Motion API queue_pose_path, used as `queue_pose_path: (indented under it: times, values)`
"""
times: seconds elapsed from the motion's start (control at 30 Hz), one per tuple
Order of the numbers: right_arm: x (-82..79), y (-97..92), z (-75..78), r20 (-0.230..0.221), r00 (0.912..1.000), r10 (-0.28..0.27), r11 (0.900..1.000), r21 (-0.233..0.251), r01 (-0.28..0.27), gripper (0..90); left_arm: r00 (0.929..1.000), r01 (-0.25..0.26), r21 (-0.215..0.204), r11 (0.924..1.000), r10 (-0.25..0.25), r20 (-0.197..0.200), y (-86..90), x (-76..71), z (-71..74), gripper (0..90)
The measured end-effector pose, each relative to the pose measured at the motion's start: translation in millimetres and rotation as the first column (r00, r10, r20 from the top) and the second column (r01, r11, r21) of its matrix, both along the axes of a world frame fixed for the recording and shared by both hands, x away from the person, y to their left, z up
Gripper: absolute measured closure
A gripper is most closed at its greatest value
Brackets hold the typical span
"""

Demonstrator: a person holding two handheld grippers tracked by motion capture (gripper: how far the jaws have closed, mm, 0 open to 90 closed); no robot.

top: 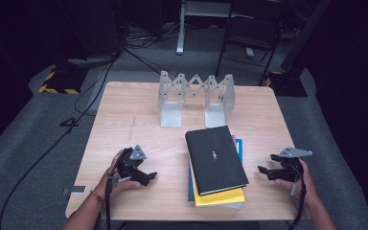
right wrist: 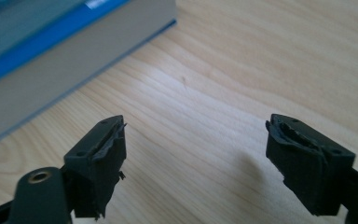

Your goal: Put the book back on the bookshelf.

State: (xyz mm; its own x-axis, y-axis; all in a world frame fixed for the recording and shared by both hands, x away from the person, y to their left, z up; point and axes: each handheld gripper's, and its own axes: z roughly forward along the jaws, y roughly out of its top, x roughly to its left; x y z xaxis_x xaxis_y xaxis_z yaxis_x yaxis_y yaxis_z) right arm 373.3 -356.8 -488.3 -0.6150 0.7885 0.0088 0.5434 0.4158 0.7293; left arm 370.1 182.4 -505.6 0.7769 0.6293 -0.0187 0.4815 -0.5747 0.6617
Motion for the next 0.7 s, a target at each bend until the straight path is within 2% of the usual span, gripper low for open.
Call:
queue_pose_path:
  times: [0.1, 0.17, 0.33, 0.4, 0.5, 0.6, 0.67, 0.7]
  values:
    - [-7.4, 6.8, 17.1, 0.035, 0.9985, 0.042, 0.9978, 0.049, -0.043, 23.5, 0.9999, 0.016, 0.006, 0.9999, -0.016, -0.002, -5.3, 0.0, 0.5, 0.1]
    - [-10.4, 9.5, 22.9, 0.048, 0.9971, 0.06, 0.9964, 0.058, -0.062, 23.5, 0.9998, 0.019, 0.007, 0.9998, -0.019, -0.006, -7.4, 0.5, 0.9, 0.1]
    - [-29.9, 28.1, 52.7, 0.11, 0.9794, 0.169, 0.9747, 0.129, -0.183, 25.2, 0.9997, 0.025, 0.001, 0.9997, -0.025, -0.001, -17.6, 1.9, 0.2, 0.1]
    - [-36.1, 37.8, 61.3, 0.128, 0.9718, 0.198, 0.9683, 0.129, -0.214, 25.5, 0.9998, 0.019, -0.001, 0.9998, -0.019, -0.001, -20.2, 2.0, 0.0, 0.1]
    - [-42.5, 49.7, 69.3, 0.136, 0.9643, 0.227, 0.9567, 0.154, -0.247, 25.8, 0.9998, 0.018, 0.002, 0.9998, -0.018, 0.0, -20.8, 2.1, 0.2, 0.1]
    - [-48.6, 61.0, 73.2, 0.139, 0.9561, 0.258, 0.9486, 0.151, -0.278, 25.9, 1.0, 0.01, 0.001, 1.0, -0.01, -0.001, -21.7, 1.9, 0.2, 0.2]
    - [-49.7, 64.3, 74.2, 0.134, 0.956, 0.261, 0.948, 0.152, -0.28, 26.0, 1.0, 0.005, 0.0, 1.0, -0.005, -0.002, -22.2, 1.8, 0.2, 0.2]
    - [-51.0, 68.5, 75.2, 0.123, 0.955, 0.27, 0.9429, 0.167, -0.288, 26.0, 1.0, 0.005, 0.001, 1.0, -0.005, -0.002, -22.4, 2.0, 0.2, 0.2]
